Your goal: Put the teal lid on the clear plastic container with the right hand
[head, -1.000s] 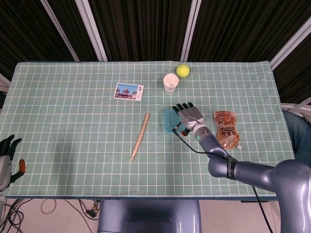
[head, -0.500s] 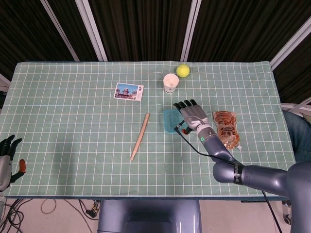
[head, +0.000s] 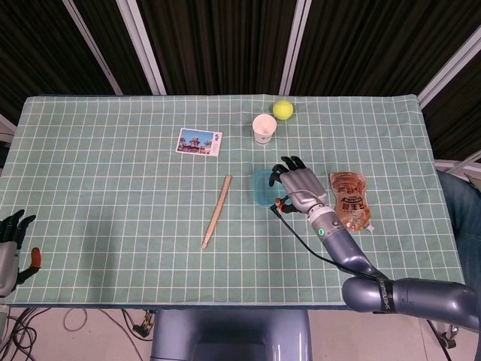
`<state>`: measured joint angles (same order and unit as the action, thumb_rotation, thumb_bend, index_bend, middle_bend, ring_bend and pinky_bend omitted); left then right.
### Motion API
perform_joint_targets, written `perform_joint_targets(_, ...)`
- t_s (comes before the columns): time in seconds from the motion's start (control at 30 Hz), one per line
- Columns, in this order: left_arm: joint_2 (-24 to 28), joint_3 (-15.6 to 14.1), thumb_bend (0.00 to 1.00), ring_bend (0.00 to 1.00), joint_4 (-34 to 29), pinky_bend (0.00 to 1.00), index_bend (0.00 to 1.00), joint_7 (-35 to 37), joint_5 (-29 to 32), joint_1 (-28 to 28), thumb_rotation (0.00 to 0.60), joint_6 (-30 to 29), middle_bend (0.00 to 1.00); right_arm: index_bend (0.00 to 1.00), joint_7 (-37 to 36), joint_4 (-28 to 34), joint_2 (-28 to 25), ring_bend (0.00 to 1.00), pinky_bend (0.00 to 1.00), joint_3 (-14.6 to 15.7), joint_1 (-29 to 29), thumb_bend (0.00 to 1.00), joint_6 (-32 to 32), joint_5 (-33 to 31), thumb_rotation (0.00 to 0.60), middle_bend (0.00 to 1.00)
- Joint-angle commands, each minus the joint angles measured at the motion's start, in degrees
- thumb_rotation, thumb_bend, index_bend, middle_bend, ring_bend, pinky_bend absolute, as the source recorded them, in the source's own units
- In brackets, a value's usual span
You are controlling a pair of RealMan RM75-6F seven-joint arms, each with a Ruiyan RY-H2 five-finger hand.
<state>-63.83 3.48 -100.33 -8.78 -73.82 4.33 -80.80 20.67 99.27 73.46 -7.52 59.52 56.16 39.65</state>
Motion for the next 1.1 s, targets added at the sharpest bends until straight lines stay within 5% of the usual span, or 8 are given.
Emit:
perform_joint_targets(0.03, 0.0, 0.0, 0.57, 0.00, 0.0, 0.00, 0.11, 0.0, -0.1, 0.0, 0.600, 0.0, 0.00, 0.42, -0.2, 1.1, -0.2, 0.00, 0.00, -0.6, -0.7, 0.47, 0.7, 0.8, 0.600, 0.24)
perform_joint_targets(0.5, 0.2, -0.1, 0.57, 0.00, -0.2, 0.00, 0.11, 0.7, -0.4, -0.1, 0.600, -0.1, 0.00, 0.54, 2.4, 1.0, 4.1, 0.00, 0.00, -2.1, -1.4, 0.47, 2.6, 1.3, 0.600, 0.24)
perform_joint_targets(1.1, 0.5, 0.0, 0.57, 0.00, -0.3, 0.00, 0.11, 1.1, 0.1, 0.0, 0.600, 0.4, 0.00, 0.63, 2.7, -6.7, 10.9, 0.00, 0.00, -3.7, -1.2, 0.47, -0.3, 0.7, 0.600, 0.24)
